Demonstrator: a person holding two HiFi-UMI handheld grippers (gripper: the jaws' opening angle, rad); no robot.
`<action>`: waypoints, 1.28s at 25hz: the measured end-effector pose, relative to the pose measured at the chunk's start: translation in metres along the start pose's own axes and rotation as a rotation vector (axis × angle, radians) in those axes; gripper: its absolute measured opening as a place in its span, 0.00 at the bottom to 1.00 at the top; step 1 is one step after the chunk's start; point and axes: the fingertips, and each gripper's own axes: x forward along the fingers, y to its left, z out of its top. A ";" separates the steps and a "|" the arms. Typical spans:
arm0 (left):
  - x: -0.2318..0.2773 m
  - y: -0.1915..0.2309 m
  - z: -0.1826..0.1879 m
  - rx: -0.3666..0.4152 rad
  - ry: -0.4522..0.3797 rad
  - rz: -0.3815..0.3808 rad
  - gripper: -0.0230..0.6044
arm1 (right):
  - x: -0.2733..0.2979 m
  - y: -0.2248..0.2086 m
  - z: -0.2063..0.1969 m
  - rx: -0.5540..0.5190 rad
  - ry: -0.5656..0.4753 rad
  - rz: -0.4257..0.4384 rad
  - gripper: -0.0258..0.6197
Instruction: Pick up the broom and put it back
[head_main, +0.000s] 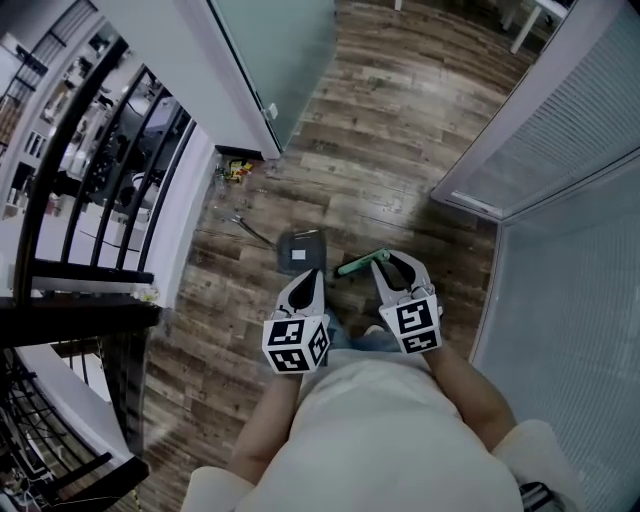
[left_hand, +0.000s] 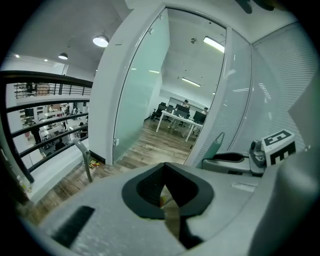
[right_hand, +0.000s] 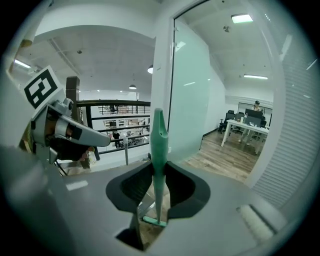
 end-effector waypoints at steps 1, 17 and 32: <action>0.000 -0.005 0.000 0.002 -0.002 -0.003 0.04 | -0.006 -0.003 0.002 0.002 -0.006 -0.003 0.18; -0.007 -0.079 -0.014 0.040 -0.019 -0.073 0.04 | -0.087 -0.036 -0.006 0.023 -0.054 -0.062 0.18; -0.012 -0.115 -0.025 0.078 -0.042 -0.125 0.04 | -0.123 -0.045 -0.023 0.033 -0.078 -0.098 0.18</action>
